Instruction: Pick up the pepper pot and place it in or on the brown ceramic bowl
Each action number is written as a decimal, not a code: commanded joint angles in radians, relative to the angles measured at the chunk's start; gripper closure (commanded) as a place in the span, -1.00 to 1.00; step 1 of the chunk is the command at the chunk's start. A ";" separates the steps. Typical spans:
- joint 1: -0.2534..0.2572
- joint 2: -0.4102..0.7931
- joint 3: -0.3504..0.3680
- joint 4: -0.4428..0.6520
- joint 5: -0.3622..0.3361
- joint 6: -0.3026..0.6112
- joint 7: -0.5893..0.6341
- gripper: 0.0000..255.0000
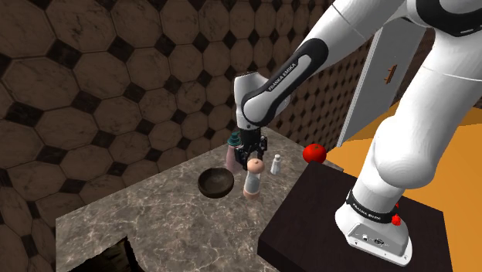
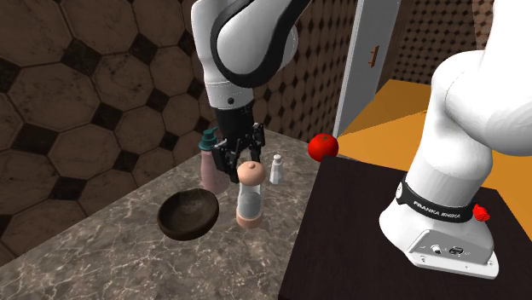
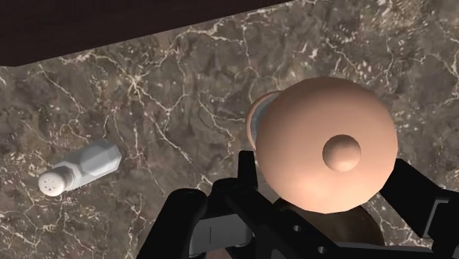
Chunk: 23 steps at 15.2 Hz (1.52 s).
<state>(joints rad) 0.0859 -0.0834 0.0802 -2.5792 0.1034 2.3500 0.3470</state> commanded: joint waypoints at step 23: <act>-0.010 0.271 -0.008 0.684 -0.049 -0.413 0.037 1.00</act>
<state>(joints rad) 0.0761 0.1516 0.0725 -1.9571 0.0580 1.9628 0.3824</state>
